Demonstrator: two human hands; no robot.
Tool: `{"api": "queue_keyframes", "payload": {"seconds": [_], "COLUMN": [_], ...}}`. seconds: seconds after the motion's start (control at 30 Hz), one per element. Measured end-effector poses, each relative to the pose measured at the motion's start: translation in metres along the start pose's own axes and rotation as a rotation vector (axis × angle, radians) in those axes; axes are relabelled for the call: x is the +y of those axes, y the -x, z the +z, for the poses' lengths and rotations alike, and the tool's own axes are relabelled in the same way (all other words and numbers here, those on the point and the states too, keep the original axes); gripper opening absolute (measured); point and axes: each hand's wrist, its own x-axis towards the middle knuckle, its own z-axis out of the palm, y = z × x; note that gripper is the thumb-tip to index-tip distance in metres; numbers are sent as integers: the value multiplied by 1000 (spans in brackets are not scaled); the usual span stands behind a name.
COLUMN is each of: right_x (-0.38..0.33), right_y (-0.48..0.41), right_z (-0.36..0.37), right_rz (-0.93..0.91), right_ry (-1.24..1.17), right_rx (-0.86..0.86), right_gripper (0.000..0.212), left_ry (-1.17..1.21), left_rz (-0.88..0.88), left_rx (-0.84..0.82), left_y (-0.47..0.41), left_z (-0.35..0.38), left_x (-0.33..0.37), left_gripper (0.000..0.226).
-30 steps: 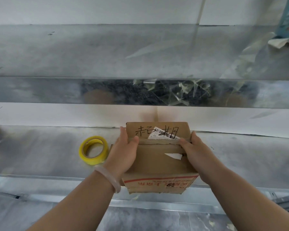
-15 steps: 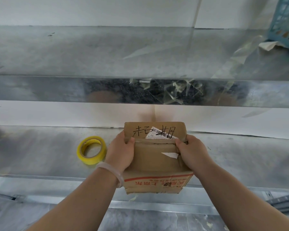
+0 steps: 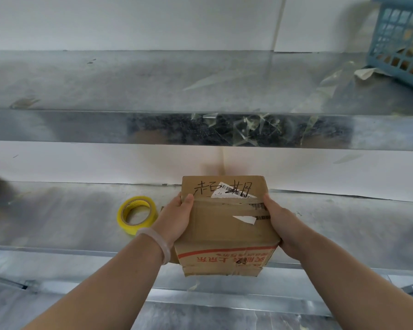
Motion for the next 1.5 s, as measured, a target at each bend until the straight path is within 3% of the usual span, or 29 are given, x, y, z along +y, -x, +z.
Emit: {"api": "queue_keyframes", "payload": {"seconds": [0.2, 0.3, 0.4, 0.57, 0.63, 0.7, 0.77, 0.8, 0.9, 1.03, 1.13, 1.3, 1.5], "right_x": [29, 40, 48, 48, 45, 42, 39, 36, 29, 19, 12, 7, 1], "right_y": [32, 55, 71, 91, 101, 109, 117, 122, 134, 140, 123, 80, 55], "right_z": [-4, -5, 7, 24, 32, 44, 55, 61, 72, 78, 78, 66, 63], "right_rz": [-42, 6, 64, -127, -202, -270, -342, -374, -497, -618, -651, -518, -475], "right_ry": [-63, -152, -373, -450, -431, -374, -303, -275, -266, -297, -160, 411, 624], "right_rx": [169, 232, 78, 194, 250, 261, 279, 286, 315, 322, 319, 415, 302], "right_gripper": [72, 55, 39, 21, 36, 58, 83, 86, 43, 38, 40, 45, 66], "left_ry": [137, 286, 256, -46, -256, -406, -418, -387, -290, -215, -197, -317, -227], "left_rz": [63, 155, 284, 514, 615, 664, 650, 635, 755, 824, 765, 679, 582], "left_rx": [135, 181, 125, 41, -10, -16, -24, -44, -83, -12, -80, -212, -219], "left_y": [18, 37, 50, 35, 27, 25, 27, 29, 45, 60, 53, 37, 22], "left_z": [-4, -6, -5, -50, -72, -85, -93, -96, -98, -93, -83, -70, -63], "left_x": [-13, -32, -46, -61, -56, -46, -39, -37, -39, -54, -69, -83, -76], "left_gripper": [24, 25, 53, 91, 98, 83, 65, 63, 67, 69, 66, 72, 64]}}
